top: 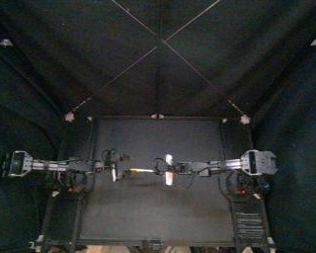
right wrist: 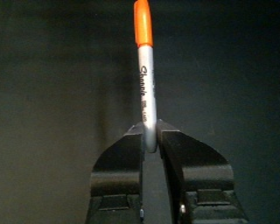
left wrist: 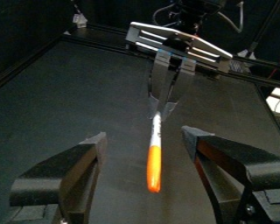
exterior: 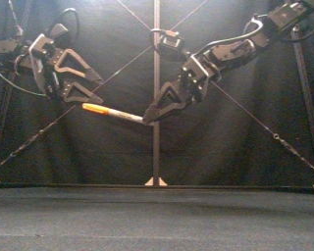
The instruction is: Uncap the pen
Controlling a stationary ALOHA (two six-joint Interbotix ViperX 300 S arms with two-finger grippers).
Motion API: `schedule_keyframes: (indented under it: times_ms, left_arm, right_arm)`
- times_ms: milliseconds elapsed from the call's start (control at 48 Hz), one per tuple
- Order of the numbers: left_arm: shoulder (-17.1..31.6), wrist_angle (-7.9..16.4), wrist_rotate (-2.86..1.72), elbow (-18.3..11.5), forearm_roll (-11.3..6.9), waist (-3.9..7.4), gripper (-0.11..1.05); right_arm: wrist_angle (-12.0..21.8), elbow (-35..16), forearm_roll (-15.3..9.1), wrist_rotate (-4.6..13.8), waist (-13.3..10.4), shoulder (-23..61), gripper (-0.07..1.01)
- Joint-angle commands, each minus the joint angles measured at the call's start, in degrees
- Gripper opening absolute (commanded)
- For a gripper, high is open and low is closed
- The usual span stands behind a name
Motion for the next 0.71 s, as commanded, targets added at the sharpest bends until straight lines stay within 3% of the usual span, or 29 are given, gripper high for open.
schedule_keyframes:
  times_ms: [21, 188, 562, 708]
  left_arm:
    - [0.00, -0.09, -0.26, -1.32, -1.85, -0.35, 0.99]
    - [0.00, 0.26, -0.79, -1.41, -5.27, -1.58, 0.99]
    - [0.00, 0.35, -0.79, -1.32, -5.36, -2.20, 0.98]
    - [0.00, 0.35, -0.79, -1.41, -5.36, -2.11, 0.90]
  right_arm:
    - [-0.70, -1.67, -0.79, 0.18, -0.18, -2.99, 0.46]
    - [-2.02, -1.49, -1.76, 0.26, -0.44, -3.96, 0.46]
    - [-3.96, -1.05, -1.85, 0.09, -0.53, -4.57, 0.46]
    - [-3.96, -0.88, -1.76, 0.09, -0.62, -4.57, 0.46]
